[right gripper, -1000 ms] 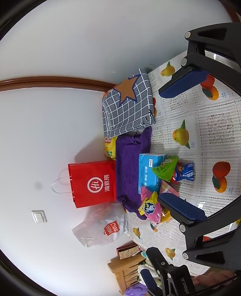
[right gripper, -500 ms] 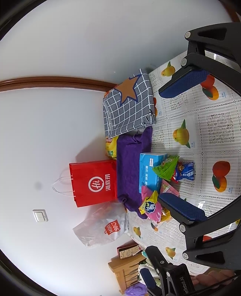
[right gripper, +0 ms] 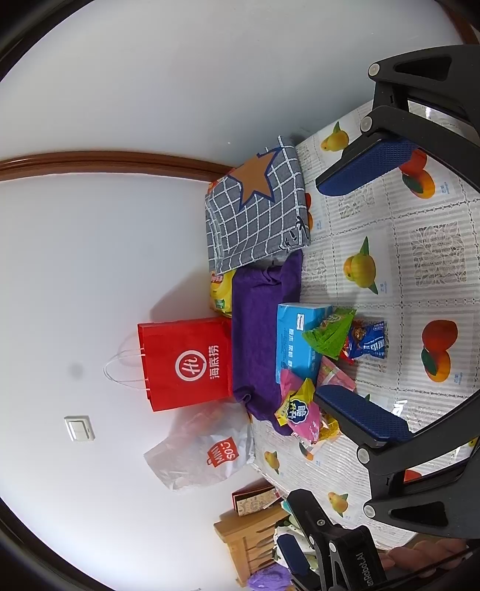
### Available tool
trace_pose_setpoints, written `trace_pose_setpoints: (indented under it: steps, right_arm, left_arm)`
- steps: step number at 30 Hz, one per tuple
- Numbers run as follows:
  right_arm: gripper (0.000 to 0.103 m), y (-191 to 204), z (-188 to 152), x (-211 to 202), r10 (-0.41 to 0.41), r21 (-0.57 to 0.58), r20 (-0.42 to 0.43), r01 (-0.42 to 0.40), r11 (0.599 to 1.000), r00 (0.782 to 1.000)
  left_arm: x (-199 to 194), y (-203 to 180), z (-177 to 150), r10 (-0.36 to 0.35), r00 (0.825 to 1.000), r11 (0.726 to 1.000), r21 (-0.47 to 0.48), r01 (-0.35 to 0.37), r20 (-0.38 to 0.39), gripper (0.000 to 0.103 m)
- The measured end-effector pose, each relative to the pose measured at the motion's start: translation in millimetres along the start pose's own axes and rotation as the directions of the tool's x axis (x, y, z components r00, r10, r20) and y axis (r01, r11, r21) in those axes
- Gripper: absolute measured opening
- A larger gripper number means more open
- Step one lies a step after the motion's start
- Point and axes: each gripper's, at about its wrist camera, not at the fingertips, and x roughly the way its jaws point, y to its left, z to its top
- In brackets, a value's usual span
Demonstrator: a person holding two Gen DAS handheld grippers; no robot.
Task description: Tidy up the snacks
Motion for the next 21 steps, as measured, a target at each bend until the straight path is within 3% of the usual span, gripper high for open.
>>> trace_pose_setpoints:
  steps: [21]
  right_arm:
    - [0.102,2.1,-1.5,-1.3,0.004,-0.003,0.009,-0.004,1.0,1.0]
  left_arm:
    - [-1.8,1.6,0.2,0.005,1.0,1.0,0.007,-0.005,0.004,0.102]
